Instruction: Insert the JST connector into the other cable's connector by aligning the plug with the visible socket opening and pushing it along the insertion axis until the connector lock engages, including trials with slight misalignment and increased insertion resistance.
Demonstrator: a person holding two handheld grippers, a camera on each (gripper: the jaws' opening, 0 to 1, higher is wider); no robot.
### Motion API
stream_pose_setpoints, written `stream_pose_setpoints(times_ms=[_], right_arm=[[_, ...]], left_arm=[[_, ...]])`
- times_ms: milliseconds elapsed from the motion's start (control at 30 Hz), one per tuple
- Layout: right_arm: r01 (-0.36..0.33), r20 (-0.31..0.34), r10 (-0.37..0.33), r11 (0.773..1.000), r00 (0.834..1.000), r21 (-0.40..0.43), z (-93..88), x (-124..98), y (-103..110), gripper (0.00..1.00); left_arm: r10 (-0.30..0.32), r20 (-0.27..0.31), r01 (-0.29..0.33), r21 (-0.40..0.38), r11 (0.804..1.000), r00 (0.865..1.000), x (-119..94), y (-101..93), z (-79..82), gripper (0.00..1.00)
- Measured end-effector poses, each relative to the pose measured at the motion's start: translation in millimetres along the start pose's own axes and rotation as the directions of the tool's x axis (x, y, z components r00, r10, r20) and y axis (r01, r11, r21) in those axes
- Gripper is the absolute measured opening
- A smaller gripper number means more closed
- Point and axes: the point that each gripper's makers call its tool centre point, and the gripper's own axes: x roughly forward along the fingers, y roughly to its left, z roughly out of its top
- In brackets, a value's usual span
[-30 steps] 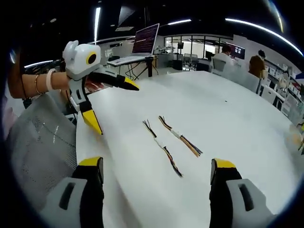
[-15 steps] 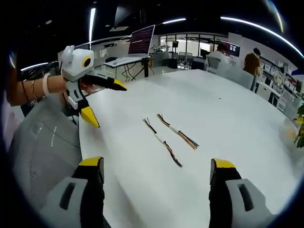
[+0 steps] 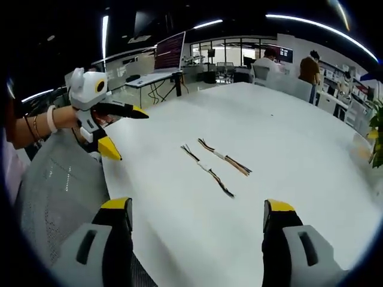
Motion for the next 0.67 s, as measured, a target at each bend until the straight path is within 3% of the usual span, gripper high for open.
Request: stream_pose_setpoints(times_ms=[100, 133, 267, 367, 667], right_arm=[[0.007, 0.009, -0.007, 1.000, 1.000, 0.014, -1.9, -1, 0, 0.89], [0.009, 0.012, -0.009, 1.000, 1.000, 0.024, -3.4, -1, -1, 0.89], [0.009, 0.033, -0.010, 0.999, 0.999, 0.035, -7.5, 0, 1, 0.86], [0.015, 0.023, -0.015, 1.000, 1.000, 0.027, -11.7, 0, 1, 0.86], [0.035, 0.044, -0.037, 0.998, 0.998, 0.044, -7.9, -1, -1, 0.86]], left_arm=[[0.009, -0.009, -0.009, 0.008, 1.000, 1.000, 3, 1.5, -4.6, 0.94], [0.014, -0.056, -0.013, 0.018, 1.000, 0.998, 2, 2.9, -11.4, 0.94], [0.014, -0.023, -0.014, 0.008, 1.000, 1.000, 3, 0.8, -6.9, 0.94], [0.038, -0.026, -0.037, 0.050, 0.998, 0.999, 0, 2.0, -7.2, 0.93], [0.047, -0.033, -0.045, 0.045, 0.998, 0.998, -1, 4.1, -8.6, 0.94]])
